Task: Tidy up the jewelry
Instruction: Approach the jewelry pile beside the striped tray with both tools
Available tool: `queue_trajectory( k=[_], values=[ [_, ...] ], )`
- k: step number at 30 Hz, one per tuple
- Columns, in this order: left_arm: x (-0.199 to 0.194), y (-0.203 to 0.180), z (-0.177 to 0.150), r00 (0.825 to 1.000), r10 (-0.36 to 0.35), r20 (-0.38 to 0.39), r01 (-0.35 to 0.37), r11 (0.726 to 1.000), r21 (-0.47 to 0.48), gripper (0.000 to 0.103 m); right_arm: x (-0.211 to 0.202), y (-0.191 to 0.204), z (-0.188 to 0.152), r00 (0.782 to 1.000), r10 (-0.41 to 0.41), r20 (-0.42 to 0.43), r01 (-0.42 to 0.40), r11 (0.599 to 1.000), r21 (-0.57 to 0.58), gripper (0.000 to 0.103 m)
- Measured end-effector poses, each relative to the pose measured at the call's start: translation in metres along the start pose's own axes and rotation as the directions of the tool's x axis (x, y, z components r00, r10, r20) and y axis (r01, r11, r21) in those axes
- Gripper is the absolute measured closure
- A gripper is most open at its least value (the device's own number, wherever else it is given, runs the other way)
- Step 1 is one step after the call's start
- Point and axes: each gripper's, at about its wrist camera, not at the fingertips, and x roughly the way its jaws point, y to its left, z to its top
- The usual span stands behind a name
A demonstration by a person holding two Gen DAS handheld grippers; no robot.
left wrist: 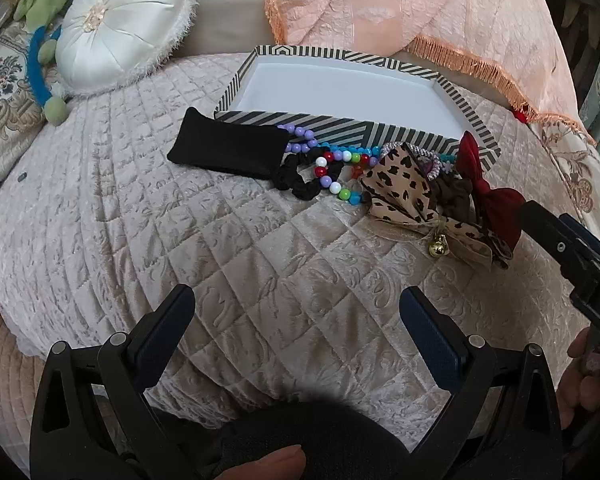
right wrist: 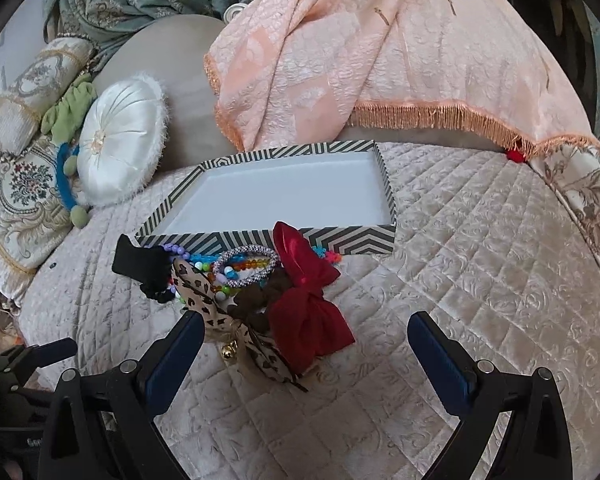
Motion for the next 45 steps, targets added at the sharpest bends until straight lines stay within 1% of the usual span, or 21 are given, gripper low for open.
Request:
queue_trajectory(
  k=[3,4,6,7,8,9,11,12,13,15,16,19,21,23,25,27,28,31,34,41,45],
  values=[
    [-0.006,0.004,0.003,1.000,-0.016,0.019,0.016,1.000,-0.003,0.001,-0.004,-0.005,-0.001,1.000,0.007,0.020,-0.007,1.000,0.004,0.002],
    [-0.009,0.007,0.007,0.999,-0.016,0.038,0.017,1.000,-0.008,0.001,-0.004,-0.004,-0.001,1.000,0.006,0.022,-0.006,1.000,0.001,0.002],
    [-0.019,0.010,0.017,0.995,0.007,0.102,-0.006,1.000,-0.008,0.000,-0.004,-0.005,-0.001,1.000,-0.006,0.019,0.006,1.000,0.001,0.002],
    [-0.024,0.010,0.023,0.989,0.033,0.143,-0.035,0.999,0.010,0.000,-0.004,-0.005,-0.001,1.000,0.000,0.017,0.000,1.000,0.004,0.002],
    [-0.026,0.009,0.030,0.985,0.052,0.164,-0.058,0.998,0.029,0.000,-0.003,-0.005,0.000,1.000,0.003,0.014,-0.004,1.000,0.006,0.002],
    [-0.026,0.010,0.033,0.984,0.057,0.169,-0.064,0.997,0.035,0.000,-0.002,-0.003,0.001,1.000,0.005,0.013,-0.005,1.000,0.005,0.002],
    [-0.021,0.012,0.041,0.992,0.027,0.123,-0.031,0.999,0.033,0.000,-0.002,-0.002,0.001,1.000,0.009,0.015,-0.009,1.000,0.002,0.002],
    [-0.018,0.012,0.043,0.997,0.013,0.082,-0.015,1.000,0.022,0.000,-0.002,-0.001,0.002,1.000,0.013,0.016,-0.013,1.000,0.000,0.002],
    [-0.013,0.014,0.045,0.999,-0.001,0.040,0.001,1.000,-0.010,0.000,-0.002,0.001,0.002,1.000,0.017,0.018,-0.017,1.000,-0.001,0.002],
    [-0.009,0.015,0.045,1.000,-0.021,0.023,0.022,0.999,-0.043,0.000,-0.001,0.003,0.003,1.000,0.013,0.017,-0.013,1.000,-0.006,0.002],
    [-0.007,0.013,0.044,1.000,-0.017,0.018,0.018,0.999,-0.049,0.001,0.000,0.004,0.003,1.000,0.005,0.014,-0.005,1.000,-0.010,0.002],
    [-0.007,0.009,0.034,0.999,0.008,0.038,-0.006,0.999,-0.046,0.001,0.003,0.005,0.002,1.000,-0.012,-0.003,0.012,1.000,-0.020,0.002],
    [-0.009,0.008,0.032,0.999,-0.016,0.050,0.018,0.998,-0.053,0.001,0.002,0.003,0.001,1.000,-0.005,-0.004,0.005,1.000,-0.017,0.002],
    [-0.012,0.003,0.030,0.997,-0.044,0.068,0.047,0.998,-0.038,0.001,0.000,0.002,0.001,1.000,-0.008,0.002,0.008,1.000,-0.017,0.002],
    [-0.015,-0.005,0.026,0.995,-0.050,0.083,0.051,0.999,-0.001,0.001,0.000,0.000,0.002,1.000,-0.008,0.002,0.008,1.000,-0.011,0.002],
    [-0.020,-0.015,0.024,0.993,-0.034,0.114,0.031,0.999,0.033,0.001,0.000,-0.001,0.002,1.000,-0.011,-0.004,0.011,1.000,-0.006,0.002],
    [-0.024,-0.021,0.022,0.990,-0.011,0.141,0.003,0.998,0.058,0.001,0.001,-0.001,0.002,1.000,-0.011,-0.006,0.011,1.000,-0.005,0.002],
    [-0.027,-0.031,0.021,0.985,0.026,0.169,-0.043,0.994,0.099,0.001,0.001,0.000,0.001,1.000,-0.014,-0.008,0.014,1.000,-0.010,0.002],
    [-0.024,-0.031,0.022,0.987,0.046,0.154,-0.063,0.993,0.105,0.001,0.002,0.000,0.001,1.000,-0.021,-0.012,0.021,1.000,-0.016,0.002],
    [-0.017,-0.025,0.021,0.995,0.020,0.098,-0.027,0.997,0.074,0.001,0.006,0.002,0.000,0.999,-0.028,-0.018,0.027,0.999,-0.022,0.002],
    [-0.016,-0.026,0.021,0.996,0.013,0.089,-0.019,0.997,0.070,0.001,0.007,0.002,-0.001,0.999,-0.029,-0.026,0.029,0.999,-0.028,0.002]
  ],
)
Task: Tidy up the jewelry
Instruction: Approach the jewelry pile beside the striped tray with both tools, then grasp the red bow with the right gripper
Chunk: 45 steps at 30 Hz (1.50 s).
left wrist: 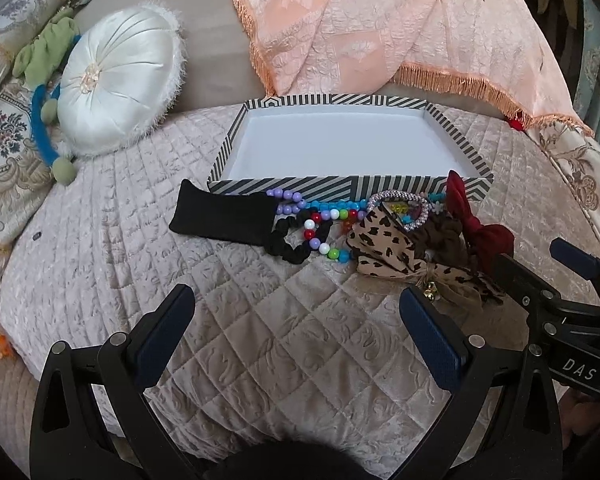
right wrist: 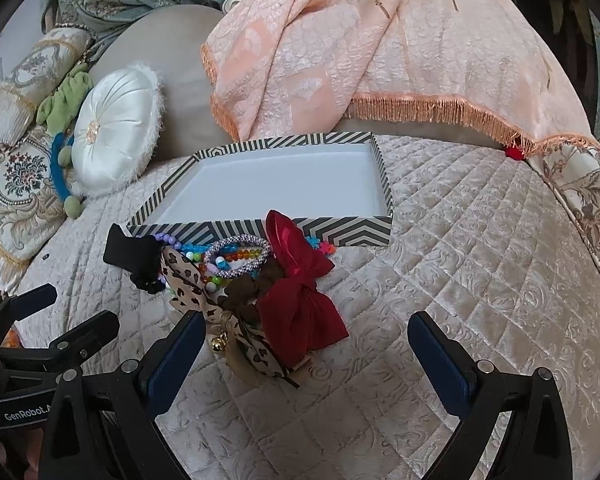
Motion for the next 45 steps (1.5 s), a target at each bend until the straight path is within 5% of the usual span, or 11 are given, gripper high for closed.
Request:
queue_trajectory(
  k=[19,32,38,39,45],
  values=[
    [0.005,0.007,0.002,0.999,-0.044,-0.031,0.042,0.998,-0.041,0.001,0.003,0.010,0.006,0.999,-0.037,0.004,0.037,0.999,-0.005,0.003],
    [0.000,0.020,0.005,1.000,-0.027,-0.012,0.025,0.996,-0.087,0.001,0.013,-0.002,0.002,0.999,0.031,-0.009,-0.031,0.999,0.021,0.003],
    [-0.012,0.045,0.017,0.996,-0.017,0.082,0.033,0.978,-0.204,0.001,0.036,-0.007,0.028,0.992,0.096,-0.086,-0.103,0.992,-0.070,0.027],
    [-0.011,0.046,0.016,0.996,-0.015,0.089,0.033,0.978,-0.208,0.001,0.043,-0.008,0.032,0.988,0.116,-0.106,-0.125,0.989,-0.078,0.040],
    [0.009,0.039,0.016,0.996,-0.087,-0.008,0.085,0.984,-0.157,0.001,0.068,-0.017,0.026,0.980,0.137,-0.147,-0.143,0.989,-0.028,0.072]
  ],
)
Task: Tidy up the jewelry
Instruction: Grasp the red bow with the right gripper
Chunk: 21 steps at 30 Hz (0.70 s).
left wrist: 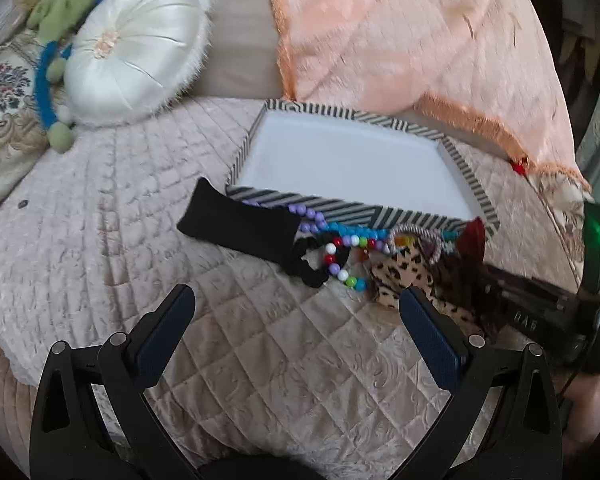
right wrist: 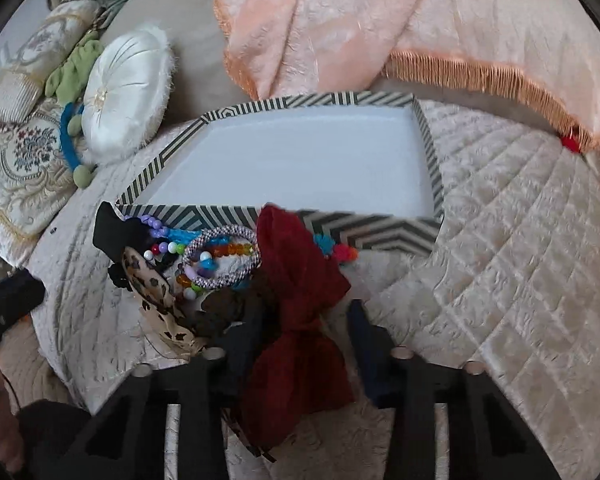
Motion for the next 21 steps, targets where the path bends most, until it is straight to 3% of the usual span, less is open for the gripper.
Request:
queue_trajectory(
  k=[8,14,18,21],
  values=[
    [0.004,0.005,-0.001,1.000,0.024,-0.015,-0.024,0.999,-0.021,0.001,-0.002,-0.004,-0.001,1.000,0.023,0.009,-0.024,0.999,0.039,0.086],
    [0.002,0.015,-0.002,1.000,0.009,-0.019,-0.010,0.998,-0.061,0.001,-0.034,-0.017,-0.003,0.989,0.102,0.111,-0.116,0.986,0.120,0.086],
    [-0.001,0.032,0.003,0.999,-0.045,-0.021,0.042,0.993,-0.110,0.001,-0.057,-0.021,-0.009,0.978,0.110,0.178,-0.138,0.979,0.153,0.087],
    [-0.001,0.055,0.017,1.000,0.030,0.005,-0.030,0.998,-0.054,0.001,-0.068,-0.027,-0.014,0.979,0.090,0.183,-0.124,0.975,0.183,0.087]
  ],
)
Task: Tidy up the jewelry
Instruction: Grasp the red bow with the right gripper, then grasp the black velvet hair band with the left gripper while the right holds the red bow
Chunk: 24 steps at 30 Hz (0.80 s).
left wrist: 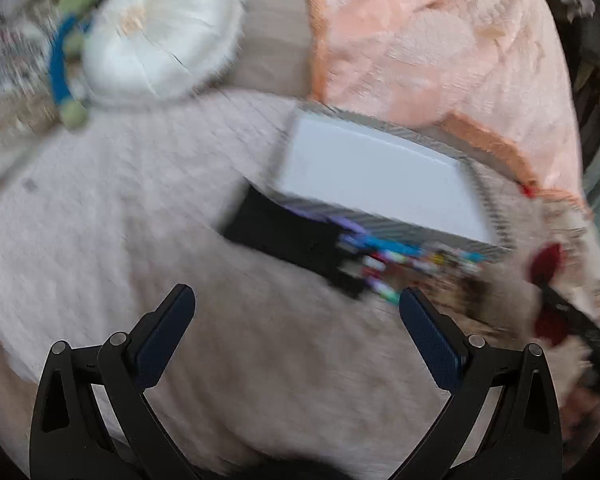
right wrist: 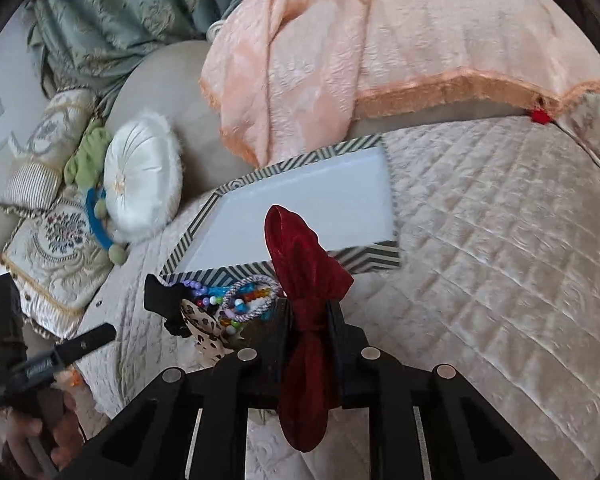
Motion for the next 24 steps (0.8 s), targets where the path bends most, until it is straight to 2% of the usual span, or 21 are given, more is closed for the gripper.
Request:
queue_trajectory(
  k=[2,5,10,14,19,20,21,23,24],
  values=[
    [0.014,0.019,0.009,0.999,0.042,0.003,-0.042,0.996,0.073,0.001,-0.002,0.000,-0.001,0.999,-0.031,-0.014,0.031,0.999,-0.011,0.087],
    [0.043,0.042,0.016,0.999,0.041,-0.022,-0.038,0.993,0.111,0.001,0.005,-0.003,-0.002,0.995,-0.080,-0.055,0.079,0.997,-0.021,0.087],
    [0.078,0.049,0.034,0.995,-0.079,-0.063,0.085,0.991,0.102,0.001,0.036,-0.022,-0.009,0.977,-0.128,-0.171,0.134,0.991,0.028,0.087],
    [0.098,0.037,0.049,0.995,-0.092,-0.047,0.099,0.983,0.157,0.001,0.045,-0.026,-0.010,0.974,-0.122,-0.192,0.132,0.990,0.042,0.086],
    [0.127,0.035,0.052,0.984,-0.142,-0.105,0.158,0.973,0.166,0.006,0.049,-0.031,-0.012,0.971,-0.121,-0.208,0.134,0.990,0.051,0.086],
    [0.130,0.036,0.050,0.980,-0.160,-0.119,0.178,0.971,0.157,0.013,0.048,-0.030,-0.012,0.970,-0.122,-0.209,0.135,0.990,0.048,0.086],
    [0.131,0.037,0.048,0.975,-0.181,-0.130,0.199,0.969,0.144,0.026,0.049,-0.031,-0.012,0.970,-0.123,-0.210,0.135,0.990,0.047,0.086],
    [0.128,0.040,0.043,0.963,-0.230,-0.143,0.247,0.962,0.119,0.038,0.050,-0.031,-0.013,0.970,-0.122,-0.211,0.134,0.990,0.044,0.086],
    [0.124,0.042,0.041,0.960,-0.240,-0.142,0.256,0.960,0.114,0.051,0.051,-0.030,-0.013,0.969,-0.121,-0.213,0.133,0.990,0.044,0.085]
  ],
)
